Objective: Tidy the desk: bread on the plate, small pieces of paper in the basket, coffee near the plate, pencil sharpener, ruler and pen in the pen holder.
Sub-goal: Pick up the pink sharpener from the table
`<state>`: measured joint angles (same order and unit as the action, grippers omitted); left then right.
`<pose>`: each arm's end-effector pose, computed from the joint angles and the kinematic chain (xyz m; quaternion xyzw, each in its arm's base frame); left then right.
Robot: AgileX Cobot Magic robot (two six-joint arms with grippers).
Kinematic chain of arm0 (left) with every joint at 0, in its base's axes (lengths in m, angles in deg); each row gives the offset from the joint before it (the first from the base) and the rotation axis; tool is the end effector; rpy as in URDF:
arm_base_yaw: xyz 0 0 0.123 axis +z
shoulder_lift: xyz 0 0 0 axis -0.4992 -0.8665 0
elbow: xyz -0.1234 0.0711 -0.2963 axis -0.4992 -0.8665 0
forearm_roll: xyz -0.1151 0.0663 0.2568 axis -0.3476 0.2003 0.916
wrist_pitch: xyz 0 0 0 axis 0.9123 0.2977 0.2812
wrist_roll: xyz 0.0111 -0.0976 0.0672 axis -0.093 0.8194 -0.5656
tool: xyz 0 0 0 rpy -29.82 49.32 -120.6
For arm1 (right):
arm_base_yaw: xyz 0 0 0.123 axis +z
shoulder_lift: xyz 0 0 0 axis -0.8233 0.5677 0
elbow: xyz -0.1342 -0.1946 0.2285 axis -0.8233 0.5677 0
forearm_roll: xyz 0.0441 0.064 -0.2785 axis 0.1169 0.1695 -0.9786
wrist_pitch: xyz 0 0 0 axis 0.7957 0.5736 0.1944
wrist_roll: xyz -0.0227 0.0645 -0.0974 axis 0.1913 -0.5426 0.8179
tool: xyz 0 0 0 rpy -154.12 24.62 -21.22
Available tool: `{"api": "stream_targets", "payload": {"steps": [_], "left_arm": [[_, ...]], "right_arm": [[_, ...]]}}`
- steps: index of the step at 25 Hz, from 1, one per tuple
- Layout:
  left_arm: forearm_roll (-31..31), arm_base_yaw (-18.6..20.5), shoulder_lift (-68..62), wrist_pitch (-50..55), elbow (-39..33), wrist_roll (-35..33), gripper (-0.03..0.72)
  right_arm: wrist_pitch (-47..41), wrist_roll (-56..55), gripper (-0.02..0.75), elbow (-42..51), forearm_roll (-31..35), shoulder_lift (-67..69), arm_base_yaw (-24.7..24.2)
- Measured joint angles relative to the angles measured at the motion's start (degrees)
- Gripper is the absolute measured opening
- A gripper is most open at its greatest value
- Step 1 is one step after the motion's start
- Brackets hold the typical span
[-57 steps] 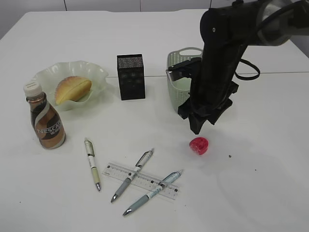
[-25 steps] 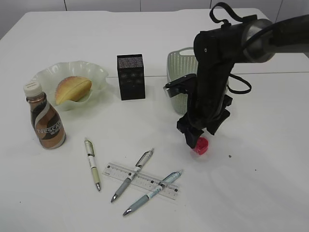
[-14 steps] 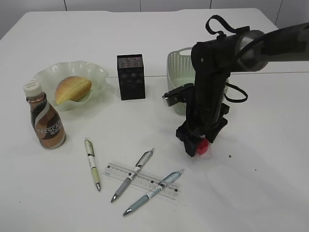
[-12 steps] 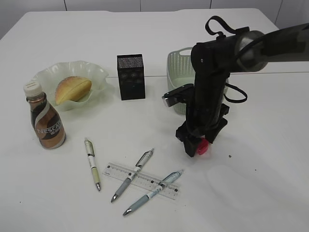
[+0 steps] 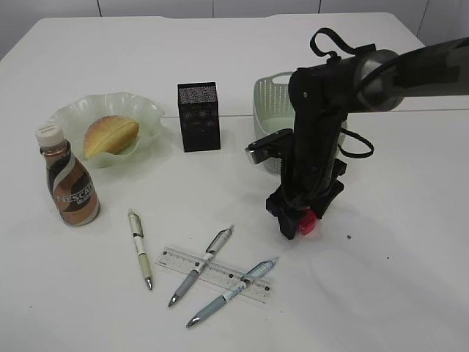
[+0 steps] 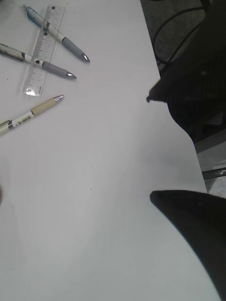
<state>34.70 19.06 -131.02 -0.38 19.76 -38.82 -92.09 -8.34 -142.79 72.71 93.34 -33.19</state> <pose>0.1937 -0.0568 0.3465 0.0442 0.9779 -0.1082 0.1734 0.4628 0.1930 0.1048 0.3159 -0.9486 -0.0144 0.0114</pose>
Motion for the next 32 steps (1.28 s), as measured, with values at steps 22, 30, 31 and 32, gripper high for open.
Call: {"api": "stream_targets", "payload": {"steps": [22,30,31,32], "left_arm": [[0.0,0.0,0.0,0.0,0.0,0.0,0.433],[-0.1,0.0,0.0,0.0,0.0,0.0,0.433],[-0.1,0.0,0.0,0.0,0.0,0.0,0.434],[-0.1,0.0,0.0,0.0,0.0,0.0,0.433]], "right_arm": [[-0.3,0.4,0.333,-4.8,0.1,0.7,-0.1],[9.8,4.2,0.333,-12.4,0.4,0.8,-0.1],[11.0,4.4,0.333,-13.1,0.5,0.8,-0.1],[12.0,4.6,0.333,-13.8,0.8,0.8,-0.1]]}}
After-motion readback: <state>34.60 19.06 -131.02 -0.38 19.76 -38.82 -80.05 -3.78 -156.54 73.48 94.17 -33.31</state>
